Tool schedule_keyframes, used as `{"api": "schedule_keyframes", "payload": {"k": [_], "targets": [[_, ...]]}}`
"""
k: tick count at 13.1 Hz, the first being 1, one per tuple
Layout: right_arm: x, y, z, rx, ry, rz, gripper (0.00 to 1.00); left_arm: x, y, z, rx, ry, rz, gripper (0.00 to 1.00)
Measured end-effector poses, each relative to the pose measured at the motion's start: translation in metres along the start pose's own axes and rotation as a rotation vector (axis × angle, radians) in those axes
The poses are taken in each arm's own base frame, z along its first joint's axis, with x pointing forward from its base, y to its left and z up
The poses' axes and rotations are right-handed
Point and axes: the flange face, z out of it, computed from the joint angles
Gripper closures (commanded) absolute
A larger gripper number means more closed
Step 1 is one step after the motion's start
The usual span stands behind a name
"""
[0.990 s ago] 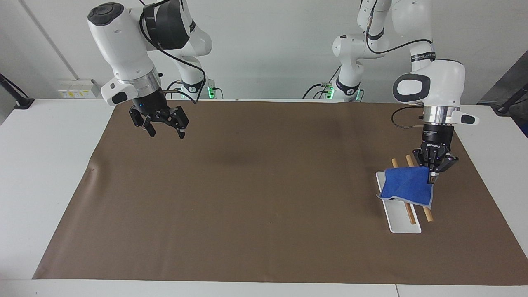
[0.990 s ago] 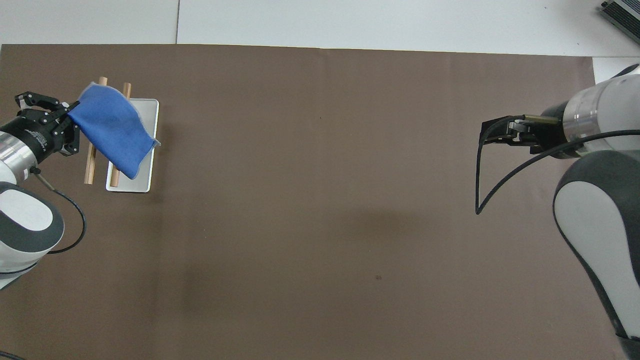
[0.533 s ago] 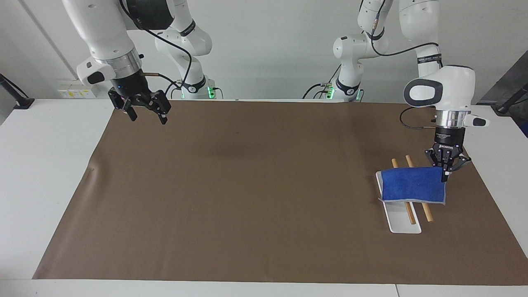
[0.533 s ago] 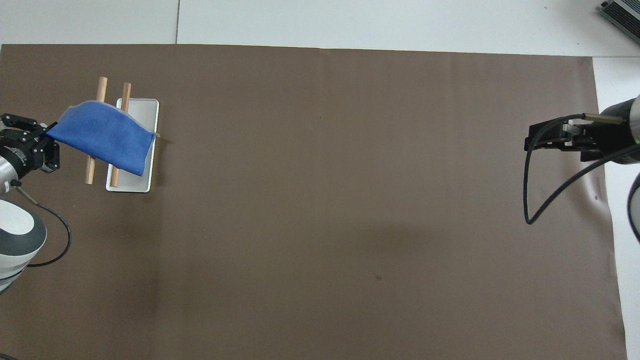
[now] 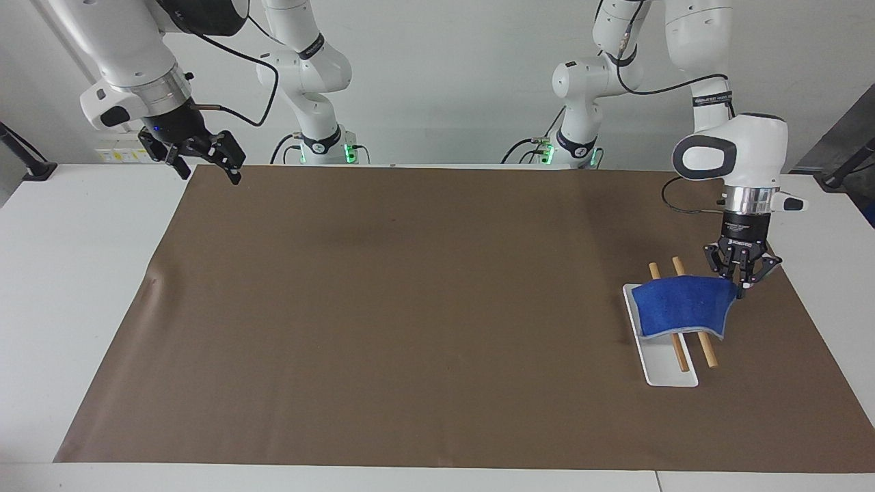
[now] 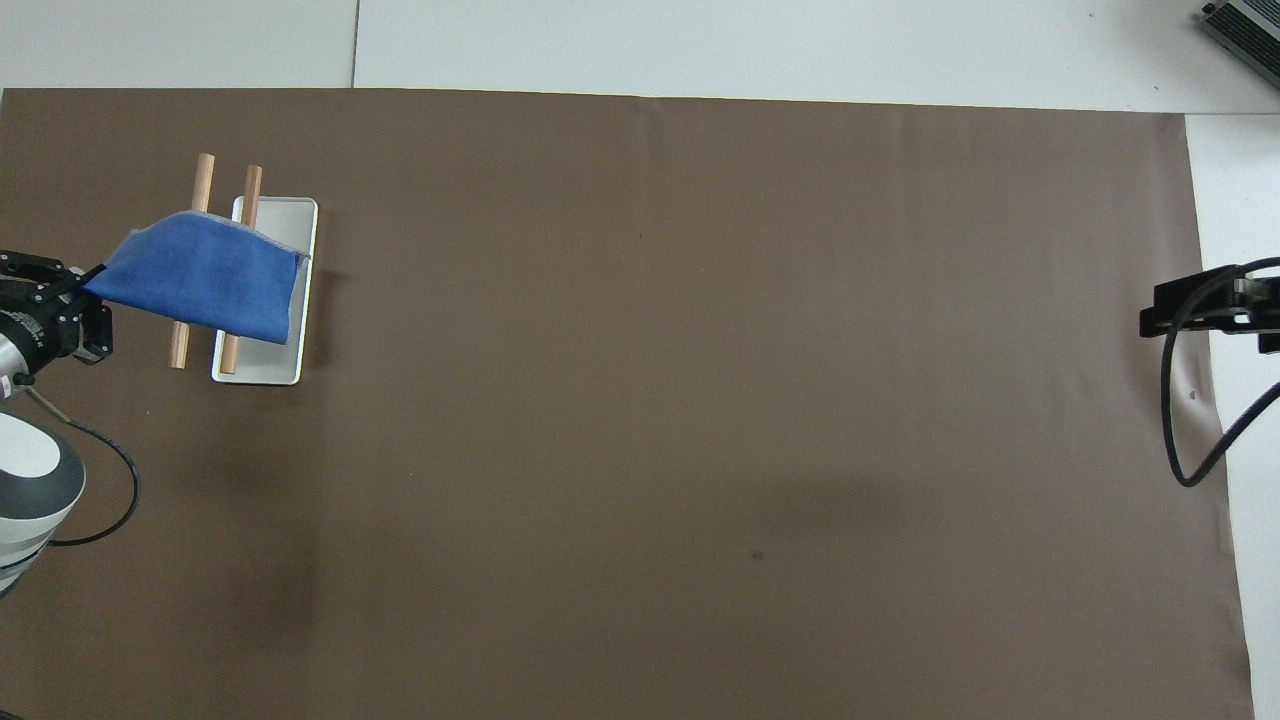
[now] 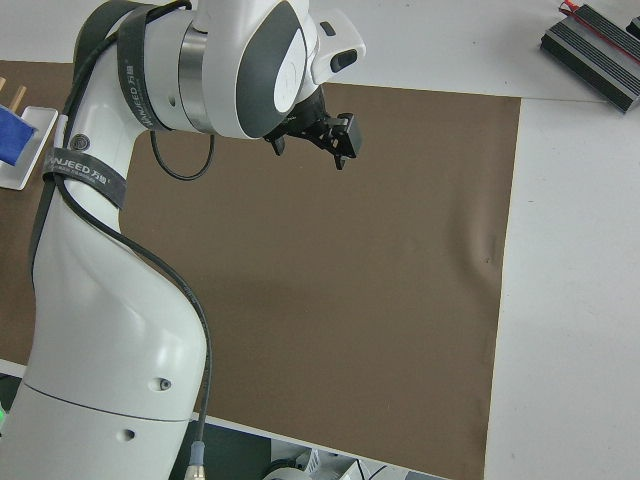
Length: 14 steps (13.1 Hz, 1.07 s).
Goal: Right arm passes towel to left arm to hang
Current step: 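Drape the towel over the wooden dowels with the left gripper, then open the left gripper and lift it away from the hung towel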
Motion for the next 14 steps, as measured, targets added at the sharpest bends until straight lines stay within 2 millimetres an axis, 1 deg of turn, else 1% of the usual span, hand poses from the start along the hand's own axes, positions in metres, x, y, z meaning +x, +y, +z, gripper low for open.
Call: {"api": "schedule_keyframes", "payload": {"k": [2, 4, 6, 8, 10, 11, 12, 14], "targets": [[-0.006, -0.002, 0.005, 0.0, -0.011, -0.005, 0.0, 0.007, 0.003, -0.002, -0.008, 0.008, -0.013, 0.0], [-0.008, -0.006, 0.002, 0.001, -0.002, -0.011, 0.0, 0.011, 0.013, -0.006, -0.029, 0.011, -0.021, 0.0], [-0.008, -0.009, -0.002, 0.009, 0.01, -0.015, 0.0, 0.004, 0.027, -0.015, -0.062, -0.002, -0.003, 0.0], [-0.008, -0.01, -0.006, 0.029, 0.017, 0.002, 0.0, -0.007, 0.04, -0.028, -0.097, -0.018, 0.073, 0.0], [-0.007, -0.007, -0.006, 0.03, 0.017, 0.012, 0.0, -0.025, 0.045, -0.041, -0.124, -0.037, 0.209, 0.0], [-0.007, -0.007, -0.006, 0.03, 0.017, 0.013, 0.0, -0.039, 0.044, -0.044, -0.131, -0.051, 0.285, 0.0], [-0.007, -0.007, -0.006, 0.027, 0.017, 0.011, 0.0, -0.056, 0.041, -0.046, -0.135, -0.067, 0.373, 0.0], [-0.008, -0.01, -0.006, 0.007, 0.019, 0.0, 0.0, -0.094, 0.027, -0.045, -0.134, -0.106, 0.585, 0.0]]}}
